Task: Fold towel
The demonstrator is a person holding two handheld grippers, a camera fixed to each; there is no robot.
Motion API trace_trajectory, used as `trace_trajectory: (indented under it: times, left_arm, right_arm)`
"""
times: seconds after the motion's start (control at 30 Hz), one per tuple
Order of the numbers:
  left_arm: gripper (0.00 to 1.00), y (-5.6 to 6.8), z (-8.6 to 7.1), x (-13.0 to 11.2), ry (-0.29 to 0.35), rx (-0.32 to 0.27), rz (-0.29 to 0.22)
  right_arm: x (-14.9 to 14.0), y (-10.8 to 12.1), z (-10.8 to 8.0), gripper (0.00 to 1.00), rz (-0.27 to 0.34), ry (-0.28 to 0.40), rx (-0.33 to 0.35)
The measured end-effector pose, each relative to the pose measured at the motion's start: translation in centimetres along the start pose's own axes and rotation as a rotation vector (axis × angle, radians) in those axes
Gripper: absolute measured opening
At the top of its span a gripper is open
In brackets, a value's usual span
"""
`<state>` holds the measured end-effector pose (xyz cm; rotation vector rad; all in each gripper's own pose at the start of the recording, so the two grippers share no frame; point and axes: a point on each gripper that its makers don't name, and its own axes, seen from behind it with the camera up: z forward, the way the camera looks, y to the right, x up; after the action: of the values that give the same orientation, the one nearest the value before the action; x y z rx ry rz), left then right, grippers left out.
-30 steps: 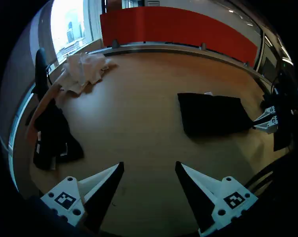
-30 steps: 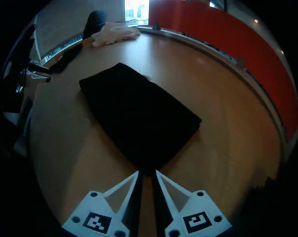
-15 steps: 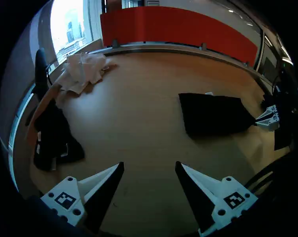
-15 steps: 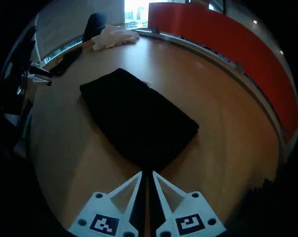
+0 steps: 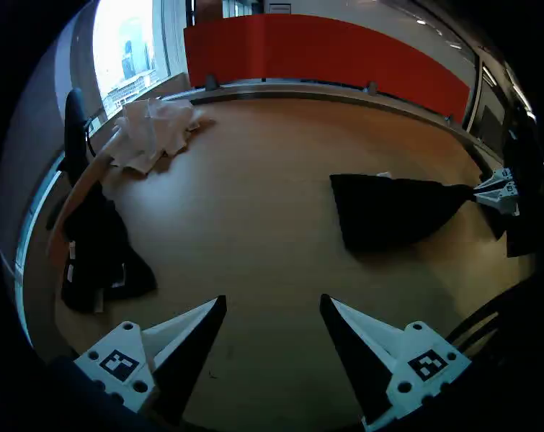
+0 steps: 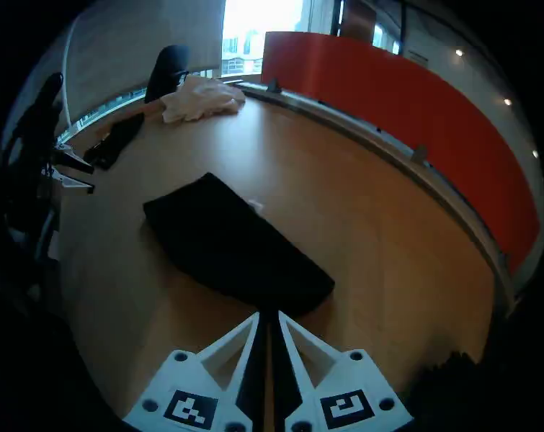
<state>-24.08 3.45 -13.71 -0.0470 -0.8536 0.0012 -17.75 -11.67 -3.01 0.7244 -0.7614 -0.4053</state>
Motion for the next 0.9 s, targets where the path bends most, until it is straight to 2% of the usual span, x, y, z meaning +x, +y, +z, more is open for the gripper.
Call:
trace_trajectory:
  times: [0.6,0.9]
  left_arm:
    - [0.97,0.1,-0.2,0.5,0.011,-0.004,0.003]
    - [0.97,0.3,-0.2,0.5,0.011,-0.005,0.007]
  right_arm:
    - [5.2,2.5,-4.1,0.03,-0.047,0.099,-0.057]
    - [5.8,2.4,-4.3,0.03,-0.072,0.106,-0.053]
